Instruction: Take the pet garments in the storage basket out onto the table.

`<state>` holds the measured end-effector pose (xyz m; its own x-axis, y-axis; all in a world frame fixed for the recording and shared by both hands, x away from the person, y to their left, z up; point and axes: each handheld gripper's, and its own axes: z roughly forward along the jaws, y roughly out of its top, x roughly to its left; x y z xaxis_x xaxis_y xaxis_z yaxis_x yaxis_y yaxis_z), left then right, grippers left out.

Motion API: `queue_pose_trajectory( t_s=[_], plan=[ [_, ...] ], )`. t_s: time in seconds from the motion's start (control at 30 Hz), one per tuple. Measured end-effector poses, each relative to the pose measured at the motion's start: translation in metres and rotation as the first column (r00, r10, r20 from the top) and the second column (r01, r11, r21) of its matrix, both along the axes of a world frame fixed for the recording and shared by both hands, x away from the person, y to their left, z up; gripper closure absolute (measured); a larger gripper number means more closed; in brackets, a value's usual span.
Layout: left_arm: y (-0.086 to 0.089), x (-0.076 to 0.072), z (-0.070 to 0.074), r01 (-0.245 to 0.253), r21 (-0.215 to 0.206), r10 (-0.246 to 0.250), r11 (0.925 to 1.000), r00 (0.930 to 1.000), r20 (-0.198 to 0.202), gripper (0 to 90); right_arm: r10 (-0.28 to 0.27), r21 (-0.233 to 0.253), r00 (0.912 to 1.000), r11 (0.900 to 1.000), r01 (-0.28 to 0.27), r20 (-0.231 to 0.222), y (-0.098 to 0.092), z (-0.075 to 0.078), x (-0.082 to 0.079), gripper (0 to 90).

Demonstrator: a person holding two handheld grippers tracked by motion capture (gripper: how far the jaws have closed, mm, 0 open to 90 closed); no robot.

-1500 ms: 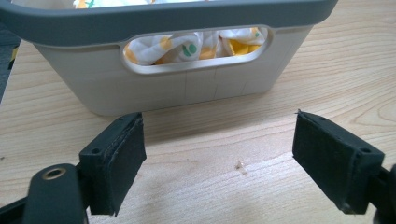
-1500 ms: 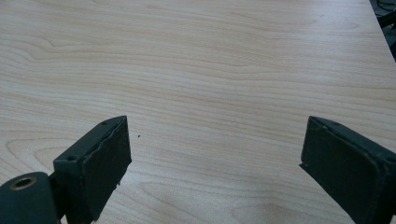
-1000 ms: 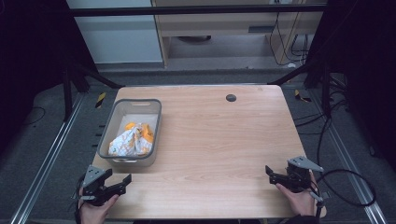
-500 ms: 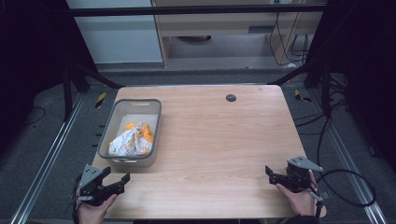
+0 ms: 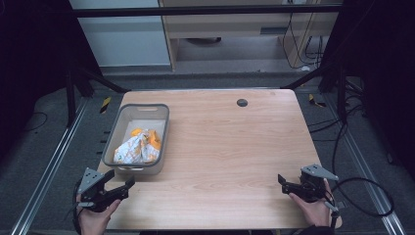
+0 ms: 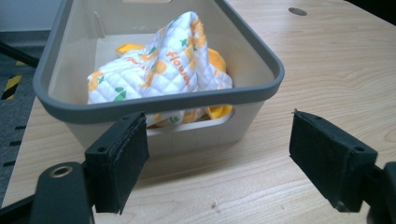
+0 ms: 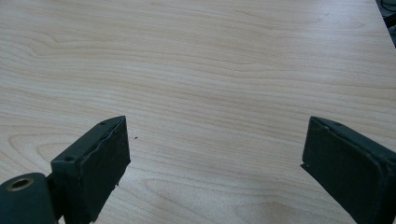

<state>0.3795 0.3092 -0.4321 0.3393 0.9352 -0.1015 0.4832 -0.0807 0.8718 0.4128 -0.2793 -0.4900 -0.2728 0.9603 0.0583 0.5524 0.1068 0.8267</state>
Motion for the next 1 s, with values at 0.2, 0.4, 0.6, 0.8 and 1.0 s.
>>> queue_pose_trajectory(
  t_s=[0.2, 0.4, 0.6, 0.8, 1.0],
  plan=[
    [-0.002, 0.003, 0.008, 0.007, -0.007, -0.007, 1.0, 0.9999, 0.01, 19.2, 0.0, -0.005, 1.0, 1.0, 0.0, -0.001, 0.0, -0.001, 0.0, 7.7],
    [-0.003, 0.011, 0.018, 0.012, -0.008, -0.011, 0.9999, 0.9996, 0.024, 19.2, 0.002, -0.007, 1.0, 1.0, -0.002, 0.0, 0.001, -0.001, -0.001, 7.6],
    [-0.003, 0.021, 0.028, 0.016, -0.01, -0.016, 0.9998, 0.9992, 0.036, 19.2, 0.002, -0.011, 1.0, 1.0, -0.002, -0.001, 0.001, -0.002, -0.002, 7.5],
    [-0.002, 0.03, 0.035, 0.015, -0.015, -0.014, 0.9998, 0.9992, 0.038, 19.3, 0.007, -0.014, 1.0, 1.0, -0.007, -0.001, 0.002, -0.002, -0.001, 7.4],
    [-0.001, 0.038, 0.042, 0.016, -0.007, -0.015, 0.9999, 0.9992, 0.036, 19.5, 0.004, -0.011, 1.0, 1.0, -0.004, -0.004, 0.002, -0.002, -0.001, 7.4]
  ],
)
